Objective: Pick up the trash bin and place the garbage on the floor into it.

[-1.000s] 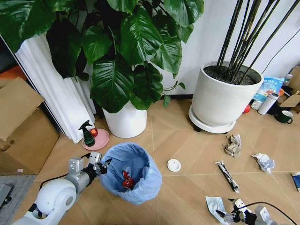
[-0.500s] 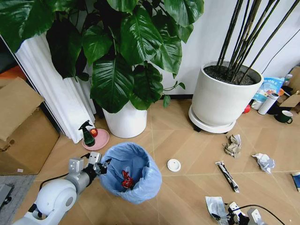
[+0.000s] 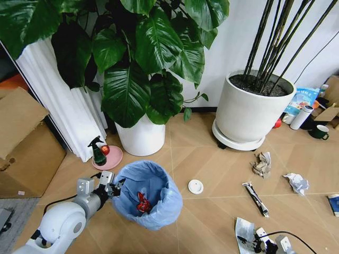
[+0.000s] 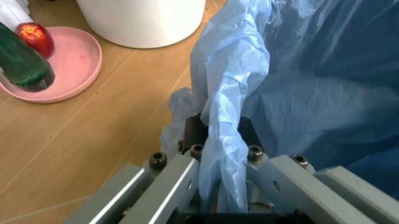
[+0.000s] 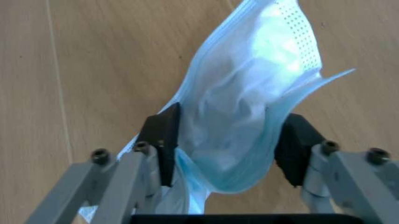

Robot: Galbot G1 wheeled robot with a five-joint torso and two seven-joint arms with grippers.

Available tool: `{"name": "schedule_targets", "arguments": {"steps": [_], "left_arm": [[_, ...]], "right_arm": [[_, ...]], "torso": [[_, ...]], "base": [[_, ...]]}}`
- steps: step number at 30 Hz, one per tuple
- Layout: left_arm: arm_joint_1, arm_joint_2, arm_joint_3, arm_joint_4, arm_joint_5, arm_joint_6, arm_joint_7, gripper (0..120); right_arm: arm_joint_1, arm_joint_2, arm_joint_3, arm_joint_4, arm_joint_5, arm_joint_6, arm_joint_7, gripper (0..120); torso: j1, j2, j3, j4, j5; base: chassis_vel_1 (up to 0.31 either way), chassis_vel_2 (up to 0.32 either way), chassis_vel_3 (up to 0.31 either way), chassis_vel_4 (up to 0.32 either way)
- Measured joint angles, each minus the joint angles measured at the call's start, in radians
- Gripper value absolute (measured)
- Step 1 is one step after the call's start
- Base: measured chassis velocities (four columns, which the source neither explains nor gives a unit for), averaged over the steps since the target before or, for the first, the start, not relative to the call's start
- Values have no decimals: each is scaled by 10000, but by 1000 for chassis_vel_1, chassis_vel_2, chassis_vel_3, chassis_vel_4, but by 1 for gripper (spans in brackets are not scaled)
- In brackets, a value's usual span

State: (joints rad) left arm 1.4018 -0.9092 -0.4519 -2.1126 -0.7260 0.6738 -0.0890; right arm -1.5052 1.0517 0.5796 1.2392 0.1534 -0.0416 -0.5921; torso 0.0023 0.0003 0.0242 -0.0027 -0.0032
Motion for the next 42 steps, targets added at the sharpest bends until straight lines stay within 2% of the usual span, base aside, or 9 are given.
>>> {"name": "schedule_targets", "arguments": {"steps": [10, 16, 18, 20, 23, 26, 32, 37, 42], "left_arm": [[66, -7, -6, -93, 14, 4, -13, 0], [80, 2, 5, -146, 12, 23, -65, 0], [80, 16, 17, -163, 9, 28, -87, 0], [87, 40, 44, -169, 6, 32, -107, 0], [77, 84, 93, -171, -1, 40, -132, 0], [7, 114, 198, -147, -20, 47, -150, 0], [-201, 158, 438, 11, -174, 74, -266, 0], [-752, 280, 897, 378, -426, 134, -426, 0], [-1138, 353, 1241, 585, -538, 163, -443, 0]], "right_arm": [[-81, 89, 21, 77, -74, 136, 23, 20], [-29, 263, 184, 416, 163, -2, 188, 0], [29, 277, 236, 585, 353, -29, 250, 0], [144, 246, 359, 939, 597, -40, 341, 0], [289, 85, 457, 1387, 883, -48, 440, 0], [477, -153, 532, 1935, 1279, -151, 605, 0], [910, -451, 489, 3073, 2153, -470, 921, 0], [1698, -970, -43, 4965, 3382, -1172, 1435, 0], [2464, -1289, -753, 5831, 3988, -1523, 1821, 0]], "torso": [[0, -1, 2, 2, 14], [2, -8, 8, 0, 44], [3, -8, 7, 1, 43], [3, -8, 7, 3, 13], [3, -7, 6, 3, 28], [3, -7, 5, 2, 9], [3, -7, 4, 0, 14], [3, -5, 4, 1, 11], [2, -5, 4, -1, 13]], "base": [[0, 0, 0, 0], [0, 0, 0, 0], [0, 0, 0, 0], [0, 0, 0, 0], [0, 0, 0, 0], [0, 0, 0, 0], [0, 0, 0, 0], [0, 0, 0, 0], [0, 0, 0, 0]]}}
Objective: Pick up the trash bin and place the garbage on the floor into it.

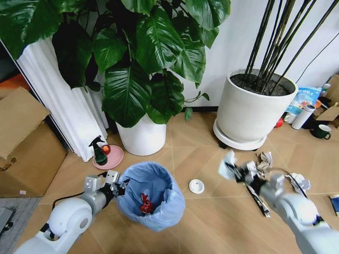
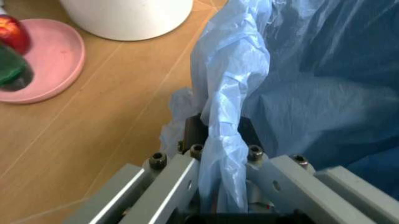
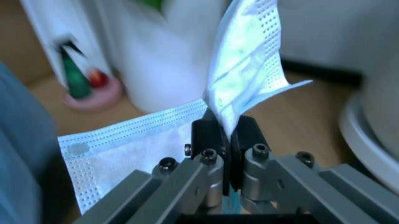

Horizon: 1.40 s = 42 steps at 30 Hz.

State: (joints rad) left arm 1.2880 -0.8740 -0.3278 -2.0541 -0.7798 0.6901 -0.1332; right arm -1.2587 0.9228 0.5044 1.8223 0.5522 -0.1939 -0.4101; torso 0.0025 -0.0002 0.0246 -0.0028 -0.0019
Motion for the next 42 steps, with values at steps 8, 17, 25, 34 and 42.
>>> {"name": "schedule_targets", "arguments": {"steps": [8, 17, 25, 34, 42], "left_arm": [[-1625, -191, 1499, 692, -663, 206, -470, 0], [-2881, -422, 2458, 1461, -988, 331, -650, 0], [-3016, -352, 2535, 1444, -1164, 381, -755, 0], [-3009, -360, 2522, 1359, -1191, 389, -865, 0], [-3018, -380, 2525, 1244, -1286, 399, -1057, 0]], "right_arm": [[3074, -237, -3192, 516, 1369, -598, 915, 0], [4190, -109, -5558, 602, 1850, -920, 1191, 0], [4051, -27, -6320, 357, 1199, -1096, 1521, 11], [3879, -16, -6278, 376, 1139, -1300, 1749, 43], [3739, -56, -6131, 482, 1306, -1442, 1802, 71]], "torso": [[0, 1, 0, 2, -3], [0, 1, 0, 0, -3], [0, 2, -1, 2, 0], [-1, 2, -1, 2, -2], [-1, 2, -1, 2, -1]], "base": [[0, 0, 0, 0], [0, 0, 0, 0], [0, 0, 0, 0], [0, 0, 0, 0], [0, 0, 0, 0]]}}
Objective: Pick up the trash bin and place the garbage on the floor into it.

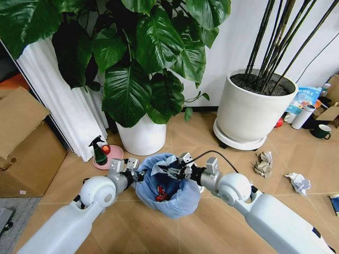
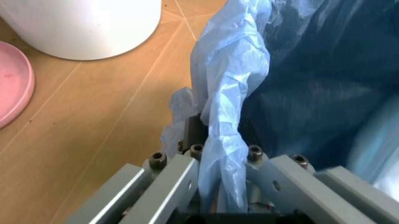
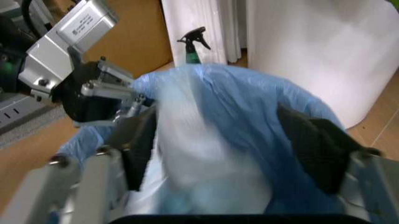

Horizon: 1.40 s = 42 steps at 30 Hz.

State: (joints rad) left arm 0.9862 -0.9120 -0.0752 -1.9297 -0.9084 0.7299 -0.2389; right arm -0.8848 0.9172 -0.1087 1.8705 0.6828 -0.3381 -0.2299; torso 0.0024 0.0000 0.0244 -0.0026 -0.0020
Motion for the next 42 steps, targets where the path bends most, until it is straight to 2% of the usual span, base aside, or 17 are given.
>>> {"name": "schedule_targets", "arguments": {"steps": [3, 4, 7, 9, 13, 17, 19, 21, 23, 27, 28, 30, 31, 37, 40, 41, 42], "left_arm": [[58, 27, -75, -55, -6, 3, -28, 0], [58, 27, -75, -55, -6, 3, -28, 0], [169, 33, -162, -124, -7, 5, -73, 0], [178, 33, -177, -124, -6, 5, -74, 0], [409, 60, -657, -122, 26, 6, -35, 0], [881, 276, -1441, -142, 170, 9, 237, 0], [909, 285, -1497, -146, 173, 10, 251, 0], [1025, 354, -1776, -207, 176, 7, 331, 0], [1040, 373, -1816, -232, 175, 8, 342, 0], [1109, 404, -1934, -304, 172, 8, 388, 0], [1109, 404, -1934, -304, 172, 8, 388, 0], [1165, 388, -1990, -337, 175, 4, 410, 0], [1165, 388, -1990, -337, 175, 4, 410, 0], [1374, 447, -2163, -468, 197, -5, 457, 0], [1428, 470, -2201, -490, 219, -6, 458, 0], [1518, 477, -2273, -540, 250, -7, 459, 0], [1545, 478, -2302, -549, 262, -9, 459, 0]], "right_arm": [[-156, -2, 59, 65, 30, -4, 14, 86], [-156, -2, 59, 65, 30, -4, 14, 86], [-183, 25, 181, 124, 45, 33, 30, 98], [-182, 29, 200, 128, 47, 45, 42, 98], [-270, 63, 922, 167, 201, 245, 347, 100], [-651, -194, 2231, -181, 290, 201, 156, 100], [-675, -215, 2299, -291, 290, 201, 118, 100], [-766, -251, 2563, -1433, 116, 184, -93, 100], [-778, -238, 2593, -1725, 63, 143, -166, 100], [-878, -64, 2630, -3311, -535, -41, -467, 100], [-878, -64, 2630, -3311, -535, -41, -467, 100], [-880, 134, 2517, -4408, -1118, 125, -601, 100], [-880, 134, 2517, -4408, -1118, 125, -601, 100], [-418, 1086, 2267, -7190, -2116, 638, -822, 100], [-188, 1405, 2256, -7955, -2334, 850, -926, 100], [189, 1894, 2254, -8855, -2650, 1175, -1108, 100], [302, 2015, 2228, -9054, -2711, 1218, -1119, 100]], "torso": [[0, 0, 0, 0, 1], [0, 0, 0, 0, 1], [0, 0, 0, 0, 0], [0, 0, 0, 0, 0], [0, 0, 0, 1, 0], [0, 0, 0, 1, -1], [0, 0, 0, 1, -1], [0, 0, 0, 0, 4], [0, 0, 0, 0, 5], [0, 0, 0, -1, 4], [0, 0, 0, -1, 4], [0, 0, 0, -1, 1], [0, 0, 0, -1, 1], [0, 0, 0, 0, 0], [0, 0, 0, 0, 0], [0, 0, 0, 2, 0], [0, 0, 0, 3, 0]], "base": [[0, 0, 0, 0], [0, 0, 0, 0], [0, 0, 0, 0], [0, 0, 0, 0], [0, 0, 0, 0], [0, 0, 0, 0], [0, 0, 0, 0], [0, 0, 0, 0], [0, 0, 0, 0], [0, 0, 0, 0], [0, 0, 0, 0], [0, 0, 0, 0], [0, 0, 0, 0], [0, 0, 0, 0], [0, 0, 0, 0], [0, 0, 0, 0], [0, 0, 0, 0]]}}
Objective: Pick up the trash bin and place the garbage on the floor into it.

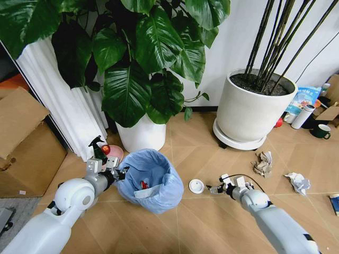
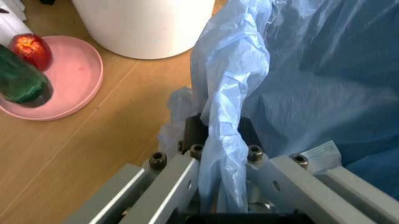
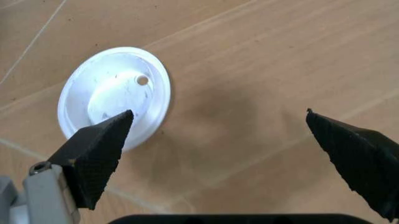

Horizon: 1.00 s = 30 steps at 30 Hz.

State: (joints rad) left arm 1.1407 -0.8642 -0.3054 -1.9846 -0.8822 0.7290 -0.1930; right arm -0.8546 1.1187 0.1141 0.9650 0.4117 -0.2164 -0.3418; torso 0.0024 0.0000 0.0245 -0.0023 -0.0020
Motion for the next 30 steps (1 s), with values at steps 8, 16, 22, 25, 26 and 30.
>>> {"name": "schedule_targets", "arguments": {"steps": [8, 16, 22, 25, 26, 30], "left_arm": [[213, 2, -171, -110, 39, -21, 23, 0], [373, 117, -310, -257, 41, -29, 20, 0], [461, 80, -327, -294, 52, -34, -4, 0], [471, 72, -302, -302, 69, -37, -17, 0], [470, 75, -285, -304, 71, -39, -20, 0], [446, 77, -257, -305, 76, -41, -29, 0]], "right_arm": [[710, 995, -144, -1115, -238, 292, 10, 100], [1307, 1571, -77, -1968, -459, 352, 383, 100], [1203, 1519, -68, -1897, -459, 224, 490, 100], [1152, 1538, -55, -1917, -467, 222, 492, 100], [1123, 1556, -24, -1917, -468, 222, 493, 100], [1076, 1575, 32, -1900, -464, 221, 491, 94]], "torso": [[0, 0, 0, -2, 0], [0, 0, 0, -1, 0], [0, 0, 0, -4, -2], [0, 0, 0, -4, 1], [0, 0, 0, -4, 0], [0, 1, -1, -3, 0]], "base": [[0, 0, 0, 0], [0, 0, 0, 0], [0, 0, 0, 0], [0, 0, 0, 0], [0, 0, 0, 0], [0, 0, 0, 0]]}}
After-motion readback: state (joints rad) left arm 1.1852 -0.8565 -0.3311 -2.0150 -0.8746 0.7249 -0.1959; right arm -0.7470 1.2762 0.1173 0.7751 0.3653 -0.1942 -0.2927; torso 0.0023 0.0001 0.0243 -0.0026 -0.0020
